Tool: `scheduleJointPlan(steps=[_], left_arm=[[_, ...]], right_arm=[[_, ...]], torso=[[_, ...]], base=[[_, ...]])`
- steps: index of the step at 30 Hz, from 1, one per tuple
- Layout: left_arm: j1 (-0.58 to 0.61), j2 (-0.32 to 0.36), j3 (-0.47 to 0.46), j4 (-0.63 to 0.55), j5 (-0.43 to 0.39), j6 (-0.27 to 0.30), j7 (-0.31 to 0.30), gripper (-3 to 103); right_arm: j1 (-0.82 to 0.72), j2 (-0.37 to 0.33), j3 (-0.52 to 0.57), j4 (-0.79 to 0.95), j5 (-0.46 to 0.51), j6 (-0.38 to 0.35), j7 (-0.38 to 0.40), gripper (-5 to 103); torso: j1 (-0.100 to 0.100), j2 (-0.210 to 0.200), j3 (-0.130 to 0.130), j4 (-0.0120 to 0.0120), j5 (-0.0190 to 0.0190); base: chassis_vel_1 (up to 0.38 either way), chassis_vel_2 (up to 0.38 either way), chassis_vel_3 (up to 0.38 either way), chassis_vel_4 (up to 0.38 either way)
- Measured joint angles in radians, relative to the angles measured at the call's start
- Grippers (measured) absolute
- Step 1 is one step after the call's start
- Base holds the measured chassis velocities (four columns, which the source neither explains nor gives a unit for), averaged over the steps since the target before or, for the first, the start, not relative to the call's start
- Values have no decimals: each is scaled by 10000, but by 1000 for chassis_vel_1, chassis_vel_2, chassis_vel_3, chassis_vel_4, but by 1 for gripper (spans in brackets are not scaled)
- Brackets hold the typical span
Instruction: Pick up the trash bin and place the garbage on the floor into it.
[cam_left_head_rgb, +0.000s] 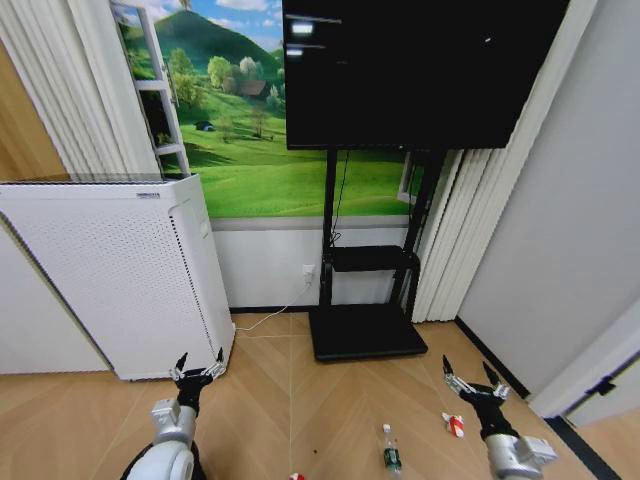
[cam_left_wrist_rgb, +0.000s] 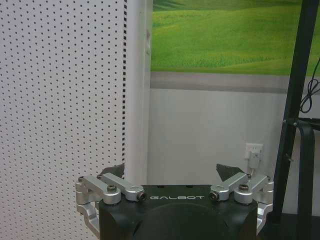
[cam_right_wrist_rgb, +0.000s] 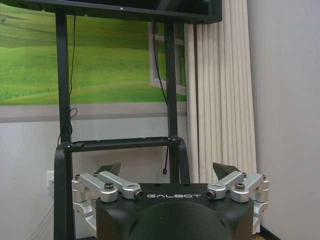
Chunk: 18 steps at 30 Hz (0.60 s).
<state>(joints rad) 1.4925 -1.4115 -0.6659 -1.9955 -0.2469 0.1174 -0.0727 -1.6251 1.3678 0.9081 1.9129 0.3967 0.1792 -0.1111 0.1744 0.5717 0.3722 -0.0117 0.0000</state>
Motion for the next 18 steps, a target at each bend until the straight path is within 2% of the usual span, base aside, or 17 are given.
scheduleJointPlan(steps=[13,18], left_arm=[[81,51,-89,-110,-35,5,-1,100],[90,62,-102,-134,-36,7,-1,100]], right_arm=[[40,-2,-22,-10,-11,2,-26,100],[44,21,-42,-9,-59,2,-51,100]], torso=[[-151,-390,-240,1,0],[-286,-767,-482,0,0]], base=[[0,0,0,0],[0,0,0,0]])
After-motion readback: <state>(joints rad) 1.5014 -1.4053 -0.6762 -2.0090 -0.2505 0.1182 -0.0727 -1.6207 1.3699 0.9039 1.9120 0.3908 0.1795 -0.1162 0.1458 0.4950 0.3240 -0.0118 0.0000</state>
